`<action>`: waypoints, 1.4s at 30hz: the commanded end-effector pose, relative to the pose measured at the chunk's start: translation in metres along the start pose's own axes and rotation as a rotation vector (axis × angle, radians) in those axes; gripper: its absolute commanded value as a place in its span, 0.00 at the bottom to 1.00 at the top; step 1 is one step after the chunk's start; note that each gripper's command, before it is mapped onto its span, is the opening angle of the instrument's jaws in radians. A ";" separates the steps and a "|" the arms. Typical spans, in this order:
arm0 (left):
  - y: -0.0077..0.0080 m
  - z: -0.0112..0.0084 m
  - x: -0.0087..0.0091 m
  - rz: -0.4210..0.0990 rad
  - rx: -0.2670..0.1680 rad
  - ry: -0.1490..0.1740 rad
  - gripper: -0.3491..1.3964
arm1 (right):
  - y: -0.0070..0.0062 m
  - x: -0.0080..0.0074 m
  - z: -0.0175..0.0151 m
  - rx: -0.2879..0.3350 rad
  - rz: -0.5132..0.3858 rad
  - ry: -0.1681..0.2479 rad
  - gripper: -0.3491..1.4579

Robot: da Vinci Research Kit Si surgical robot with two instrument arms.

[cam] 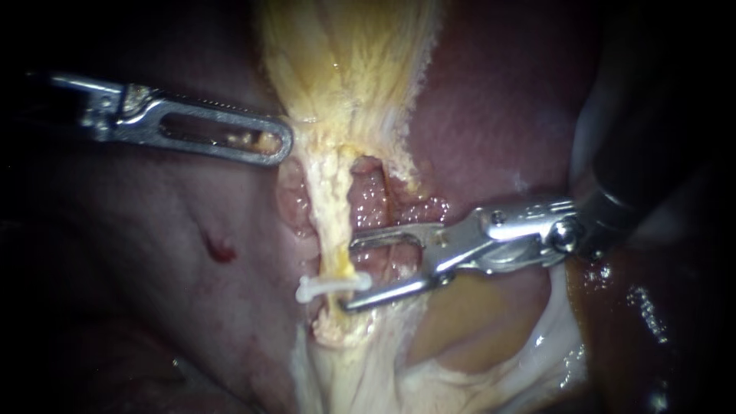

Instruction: Going back first clip left tube

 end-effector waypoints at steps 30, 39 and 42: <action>0.0001 0.0002 0.0003 0.002 -0.001 -0.001 0.00 | -0.0030 0.0064 -0.0109 -0.050 -0.102 -0.053 0.47; 0.0007 0.0016 0.0014 0.010 -0.005 -0.004 0.00 | -0.0031 0.0064 -0.0109 -0.049 -0.102 -0.053 0.47; 0.0010 0.0028 0.0020 0.014 -0.010 -0.007 0.00 | -0.0031 0.0064 -0.0109 -0.049 -0.102 -0.053 0.47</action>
